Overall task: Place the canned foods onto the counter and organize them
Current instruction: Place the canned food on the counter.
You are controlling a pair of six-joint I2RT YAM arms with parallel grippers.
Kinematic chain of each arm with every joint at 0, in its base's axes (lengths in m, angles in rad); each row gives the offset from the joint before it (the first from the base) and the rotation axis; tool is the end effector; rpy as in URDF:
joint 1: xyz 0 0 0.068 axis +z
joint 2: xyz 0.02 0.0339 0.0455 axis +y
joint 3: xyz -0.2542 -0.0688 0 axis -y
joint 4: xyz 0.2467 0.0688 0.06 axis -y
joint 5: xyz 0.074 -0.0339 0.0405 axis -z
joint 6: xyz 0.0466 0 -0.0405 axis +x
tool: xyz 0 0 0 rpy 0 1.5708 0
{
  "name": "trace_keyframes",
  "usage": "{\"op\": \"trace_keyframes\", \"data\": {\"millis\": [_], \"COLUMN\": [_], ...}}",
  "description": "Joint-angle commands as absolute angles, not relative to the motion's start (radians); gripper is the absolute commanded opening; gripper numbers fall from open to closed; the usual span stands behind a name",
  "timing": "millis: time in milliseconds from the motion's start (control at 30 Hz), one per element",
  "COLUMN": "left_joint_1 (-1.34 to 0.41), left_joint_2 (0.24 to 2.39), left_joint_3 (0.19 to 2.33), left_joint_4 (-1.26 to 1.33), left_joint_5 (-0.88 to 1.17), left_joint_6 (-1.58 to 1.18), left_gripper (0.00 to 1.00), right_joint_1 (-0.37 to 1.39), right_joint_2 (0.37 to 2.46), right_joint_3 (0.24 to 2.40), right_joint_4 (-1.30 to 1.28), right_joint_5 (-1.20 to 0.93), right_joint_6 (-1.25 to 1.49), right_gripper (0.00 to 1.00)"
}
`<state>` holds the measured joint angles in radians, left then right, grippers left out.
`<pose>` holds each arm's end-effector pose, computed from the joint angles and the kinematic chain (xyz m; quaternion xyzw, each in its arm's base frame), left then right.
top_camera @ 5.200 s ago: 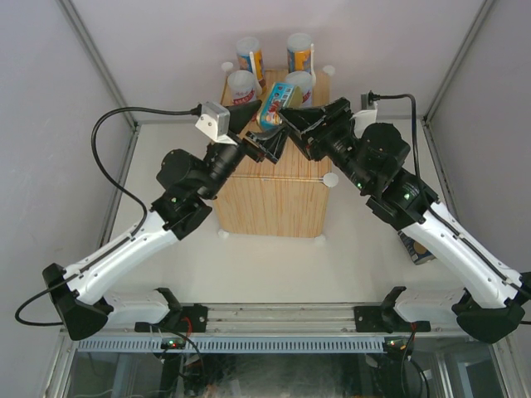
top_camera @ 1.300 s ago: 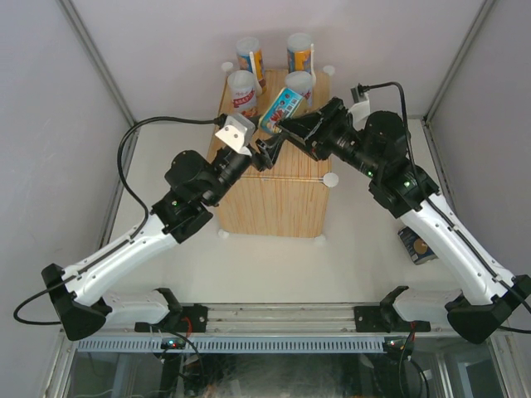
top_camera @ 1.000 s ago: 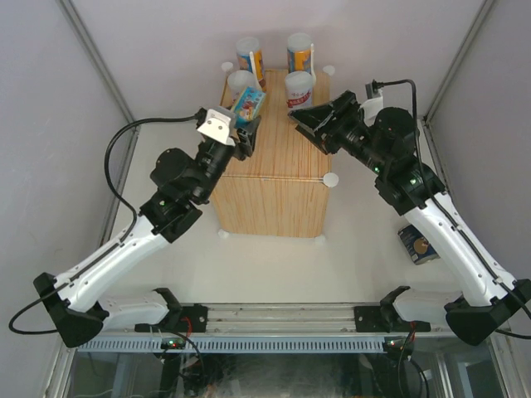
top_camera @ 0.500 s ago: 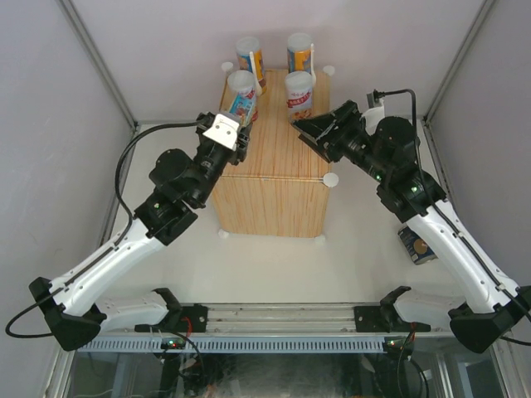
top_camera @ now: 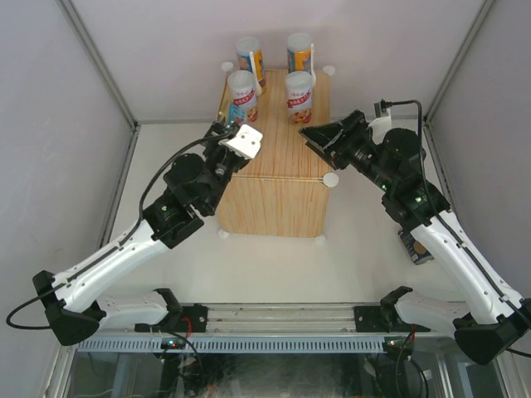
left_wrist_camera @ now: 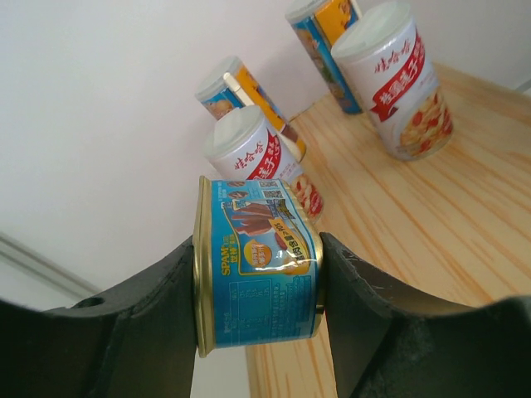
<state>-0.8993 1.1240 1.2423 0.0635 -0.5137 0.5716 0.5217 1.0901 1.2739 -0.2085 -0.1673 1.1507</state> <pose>0.1802 -0.1899 0.4522 0.2706 0.5900 0.0392 0.7597 0.2163 0.1333 0.4400 0.1652 0.6963 0.5565 0.4221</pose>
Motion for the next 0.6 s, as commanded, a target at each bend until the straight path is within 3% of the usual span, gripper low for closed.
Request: {"op": "trace_keyframes", "data": {"millis": [0,567], "left_joint_1": [-0.933,-0.989], "left_joint_2": [1.143,1.093], "left_joint_3": [1.25,1.156], "left_joint_4": [0.141,0.053], "left_joint_5": [-0.637,-0.679], "left_joint_6": [0.759,0.756], "left_gripper": [0.0,0.0], "right_joint_1": [0.515,0.525], "right_joint_2": [1.054,0.976], "right_joint_3": [1.256,1.236], "right_joint_4": [-0.142,-0.228], "right_joint_5": [-0.182,-0.118], "right_joint_6": [1.115,1.071], "right_gripper": [0.57,0.57]}}
